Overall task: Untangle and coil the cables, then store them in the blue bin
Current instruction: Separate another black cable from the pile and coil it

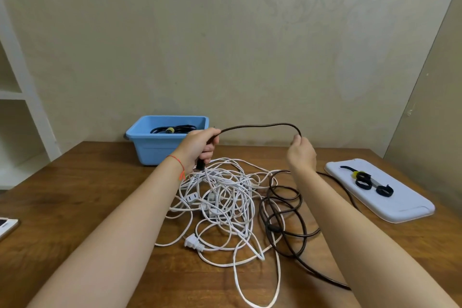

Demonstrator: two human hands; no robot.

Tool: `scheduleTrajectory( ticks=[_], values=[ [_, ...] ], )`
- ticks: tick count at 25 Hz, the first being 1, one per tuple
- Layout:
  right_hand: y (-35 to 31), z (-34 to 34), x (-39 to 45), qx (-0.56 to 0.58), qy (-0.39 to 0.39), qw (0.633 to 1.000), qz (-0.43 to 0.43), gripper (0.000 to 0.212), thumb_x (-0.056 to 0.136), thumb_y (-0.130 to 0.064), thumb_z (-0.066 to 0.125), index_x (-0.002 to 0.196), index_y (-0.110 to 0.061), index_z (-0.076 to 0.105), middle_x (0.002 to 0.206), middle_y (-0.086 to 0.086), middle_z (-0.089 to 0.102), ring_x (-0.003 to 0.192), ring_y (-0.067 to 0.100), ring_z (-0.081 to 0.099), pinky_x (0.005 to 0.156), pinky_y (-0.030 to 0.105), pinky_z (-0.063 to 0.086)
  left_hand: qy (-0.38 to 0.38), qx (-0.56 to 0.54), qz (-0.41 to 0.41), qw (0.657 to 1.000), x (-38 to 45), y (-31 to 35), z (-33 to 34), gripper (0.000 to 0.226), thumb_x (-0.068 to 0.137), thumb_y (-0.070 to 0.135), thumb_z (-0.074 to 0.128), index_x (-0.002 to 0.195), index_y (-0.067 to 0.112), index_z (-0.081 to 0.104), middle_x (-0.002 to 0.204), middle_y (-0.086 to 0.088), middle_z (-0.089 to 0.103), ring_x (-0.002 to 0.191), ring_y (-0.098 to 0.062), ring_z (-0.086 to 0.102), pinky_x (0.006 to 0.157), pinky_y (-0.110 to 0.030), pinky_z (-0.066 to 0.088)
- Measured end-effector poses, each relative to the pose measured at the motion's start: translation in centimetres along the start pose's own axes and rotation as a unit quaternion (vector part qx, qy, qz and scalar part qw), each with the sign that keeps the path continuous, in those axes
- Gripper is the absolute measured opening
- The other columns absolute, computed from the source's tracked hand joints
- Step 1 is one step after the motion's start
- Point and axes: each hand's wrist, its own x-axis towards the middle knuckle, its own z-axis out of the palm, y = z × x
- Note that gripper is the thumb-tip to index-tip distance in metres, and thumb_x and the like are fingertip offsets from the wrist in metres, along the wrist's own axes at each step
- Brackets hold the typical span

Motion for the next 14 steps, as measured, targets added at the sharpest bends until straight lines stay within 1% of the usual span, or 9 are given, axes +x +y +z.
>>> scheduleTrajectory(
  ticks=[2, 3, 5, 6, 8, 10, 11, 12, 14],
  values=[
    [0.0, 0.4, 1.0, 0.005, -0.029, 0.997, 0.078, 0.049, 0.108, -0.03, 0.021, 0.127, -0.001, 0.056, 0.12, 0.018, 0.06, 0.107, 0.036, 0.058, 0.089, 0.042, 0.049, -0.002, -0.03, 0.018, 0.999, -0.2, 0.7, 0.5, 0.026, 0.099, 0.025, 0.049, 0.075, 0.014, 0.051, 0.051, 0.004, 0.029, 0.042, -0.012, 0.026, 0.047, -0.025, 0.027],
    [0.0, 0.7, 0.8, -0.01, -0.075, 0.992, 0.097, 0.049, 0.107, -0.03, 0.024, 0.126, 0.0, 0.056, 0.106, 0.017, 0.062, 0.092, 0.033, 0.061, 0.077, 0.041, 0.052, -0.006, -0.046, 0.027, 0.999, -0.2, 1.0, 0.9, 0.023, 0.099, 0.023, 0.048, 0.079, 0.014, 0.052, 0.052, 0.004, 0.03, 0.043, -0.012, 0.027, 0.046, -0.025, 0.027],
    [-0.5, 1.6, -0.8, -0.071, -0.214, 0.97, 0.09, 0.043, 0.106, -0.029, 0.033, 0.119, 0.001, 0.059, 0.078, 0.008, 0.053, 0.062, 0.021, 0.051, 0.051, 0.03, 0.042, -0.02, -0.081, 0.05, 0.995, -0.3, 1.6, 2.1, 0.019, 0.103, 0.022, 0.044, 0.089, 0.013, 0.054, 0.056, 0.003, 0.034, 0.046, -0.012, 0.031, 0.044, -0.023, 0.026],
    [-1.1, 1.9, -2.1, -0.123, -0.283, 0.95, 0.048, 0.034, 0.105, -0.026, 0.038, 0.113, 0.0, 0.059, 0.076, 0.006, 0.052, 0.059, 0.019, 0.048, 0.049, 0.028, 0.039, -0.024, -0.083, 0.065, 0.994, -0.2, 1.7, 2.9, 0.019, 0.105, 0.022, 0.042, 0.092, 0.014, 0.054, 0.058, 0.003, 0.038, 0.048, -0.012, 0.034, 0.044, -0.023, 0.026],
    [-2.9, 2.4, -5.0, -0.234, -0.374, 0.894, -0.082, 0.02, 0.102, -0.017, 0.044, 0.1, -0.003, 0.058, 0.083, 0.009, 0.057, 0.07, 0.024, 0.053, 0.055, 0.028, 0.041, -0.024, -0.023, 0.103, 0.994, -0.3, 1.6, 4.5, 0.02, 0.106, 0.02, 0.042, 0.091, 0.014, 0.055, 0.063, 0.002, 0.049, 0.053, -0.01, 0.043, 0.048, -0.022, 0.029],
    [-4.6, 2.0, -6.9, -0.294, -0.395, 0.835, -0.246, 0.018, 0.099, -0.016, 0.048, 0.094, -0.004, 0.059, 0.092, 0.01, 0.061, 0.086, 0.029, 0.056, 0.064, 0.029, 0.039, -0.027, 0.103, 0.136, 0.985, -0.4, 1.1, 5.5, 0.022, 0.105, 0.018, 0.044, 0.086, 0.016, 0.056, 0.074, 0.0, 0.062, 0.06, -0.006, 0.053, 0.056, -0.02, 0.037],
    [-5.3, 1.3, -7.4, -0.288, -0.398, 0.815, -0.309, 0.016, 0.098, -0.016, 0.052, 0.1, -0.004, 0.062, 0.098, 0.007, 0.063, 0.092, 0.027, 0.057, 0.069, 0.027, 0.039, -0.033, 0.16, 0.144, 0.976, -0.4, 0.7, 5.7, 0.022, 0.104, 0.019, 0.045, 0.085, 0.018, 0.056, 0.077, 0.0, 0.064, 0.065, -0.006, 0.054, 0.061, -0.021, 0.04],
    [-6.0, 0.2, -7.8, -0.27, -0.401, 0.802, -0.35, 0.019, 0.096, -0.015, 0.056, 0.111, -0.006, 0.063, 0.1, 0.0, 0.062, 0.091, 0.019, 0.057, 0.072, 0.021, 0.038, -0.037, 0.199, 0.143, 0.969, -0.5, 0.2, 5.6, 0.023, 0.104, 0.02, 0.046, 0.084, 0.019, 0.056, 0.077, 0.001, 0.062, 0.067, -0.009, 0.053, 0.065, -0.023, 0.04],
    [-6.8, -2.1, -7.8, -0.238, -0.422, 0.805, -0.344, 0.027, 0.09, -0.01, 0.062, 0.117, -0.016, 0.065, 0.085, -0.014, 0.055, 0.072, 0.006, 0.051, 0.063, 0.012, 0.036, -0.041, 0.219, 0.124, 0.967, -0.7, -0.5, 4.8, 0.023, 0.105, 0.023, 0.046, 0.084, 0.02, 0.054, 0.072, 0.0, 0.055, 0.064, -0.015, 0.048, 0.063, -0.028, 0.04]
  ],
)
